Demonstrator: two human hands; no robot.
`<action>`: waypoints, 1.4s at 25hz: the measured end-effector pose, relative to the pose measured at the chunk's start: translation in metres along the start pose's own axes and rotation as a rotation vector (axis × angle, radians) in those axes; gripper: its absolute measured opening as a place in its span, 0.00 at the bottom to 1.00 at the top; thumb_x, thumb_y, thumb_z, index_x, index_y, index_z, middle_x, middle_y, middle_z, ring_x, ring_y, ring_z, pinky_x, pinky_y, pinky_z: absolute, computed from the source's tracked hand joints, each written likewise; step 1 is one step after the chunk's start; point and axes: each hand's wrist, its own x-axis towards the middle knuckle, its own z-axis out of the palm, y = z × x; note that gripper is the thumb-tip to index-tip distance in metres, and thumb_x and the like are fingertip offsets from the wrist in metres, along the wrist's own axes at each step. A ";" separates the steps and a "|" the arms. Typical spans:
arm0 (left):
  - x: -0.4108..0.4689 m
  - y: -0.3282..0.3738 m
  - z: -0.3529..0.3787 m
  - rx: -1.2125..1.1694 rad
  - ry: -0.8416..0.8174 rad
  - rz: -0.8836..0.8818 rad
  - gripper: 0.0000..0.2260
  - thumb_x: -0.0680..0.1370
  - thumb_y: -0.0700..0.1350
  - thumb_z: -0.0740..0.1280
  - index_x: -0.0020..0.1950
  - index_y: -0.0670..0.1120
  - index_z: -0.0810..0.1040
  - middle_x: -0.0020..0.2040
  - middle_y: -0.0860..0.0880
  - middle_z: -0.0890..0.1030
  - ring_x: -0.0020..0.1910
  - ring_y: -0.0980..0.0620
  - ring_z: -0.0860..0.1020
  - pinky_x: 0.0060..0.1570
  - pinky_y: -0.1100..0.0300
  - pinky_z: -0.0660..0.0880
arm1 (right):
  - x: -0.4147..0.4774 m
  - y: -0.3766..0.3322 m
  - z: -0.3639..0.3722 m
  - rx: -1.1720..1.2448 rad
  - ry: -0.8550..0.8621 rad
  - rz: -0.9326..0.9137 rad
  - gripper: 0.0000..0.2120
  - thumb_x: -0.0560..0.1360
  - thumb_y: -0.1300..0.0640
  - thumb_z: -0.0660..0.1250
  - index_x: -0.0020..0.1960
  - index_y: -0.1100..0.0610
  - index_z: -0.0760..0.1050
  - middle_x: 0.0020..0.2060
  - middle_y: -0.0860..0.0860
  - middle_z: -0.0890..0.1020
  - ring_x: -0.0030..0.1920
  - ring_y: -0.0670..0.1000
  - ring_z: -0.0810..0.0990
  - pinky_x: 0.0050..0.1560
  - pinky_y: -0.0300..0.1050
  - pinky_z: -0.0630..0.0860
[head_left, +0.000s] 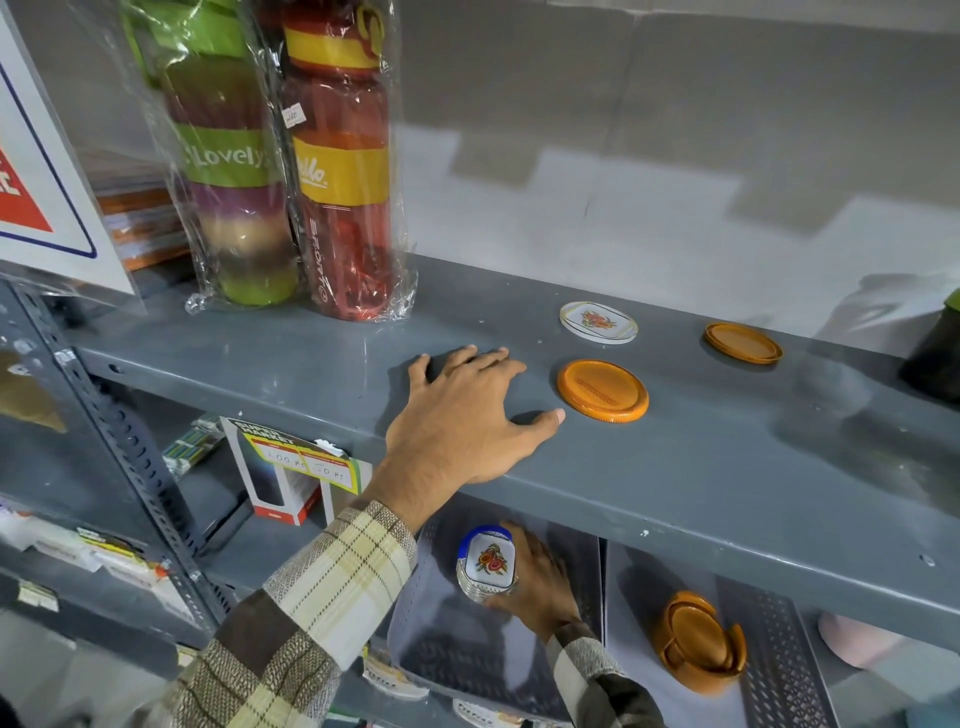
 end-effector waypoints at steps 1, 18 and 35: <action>0.000 0.000 0.000 0.001 0.001 0.001 0.34 0.75 0.73 0.55 0.76 0.57 0.65 0.80 0.57 0.61 0.79 0.55 0.55 0.75 0.38 0.47 | 0.001 0.000 0.000 -0.008 0.000 -0.005 0.52 0.63 0.36 0.77 0.80 0.45 0.55 0.75 0.46 0.68 0.75 0.54 0.68 0.71 0.57 0.67; -0.002 0.000 -0.005 0.055 -0.108 0.029 0.36 0.76 0.73 0.50 0.79 0.56 0.58 0.81 0.56 0.56 0.80 0.52 0.51 0.75 0.38 0.46 | -0.116 -0.049 -0.093 -0.066 0.211 -0.223 0.51 0.65 0.33 0.76 0.80 0.42 0.54 0.81 0.44 0.59 0.80 0.49 0.60 0.77 0.50 0.61; -0.001 -0.001 -0.002 0.083 -0.152 0.025 0.39 0.75 0.74 0.44 0.82 0.56 0.52 0.82 0.57 0.48 0.81 0.52 0.45 0.76 0.38 0.42 | -0.182 -0.089 -0.313 -0.046 0.905 -0.256 0.39 0.70 0.36 0.75 0.74 0.46 0.64 0.73 0.43 0.70 0.74 0.45 0.68 0.71 0.44 0.65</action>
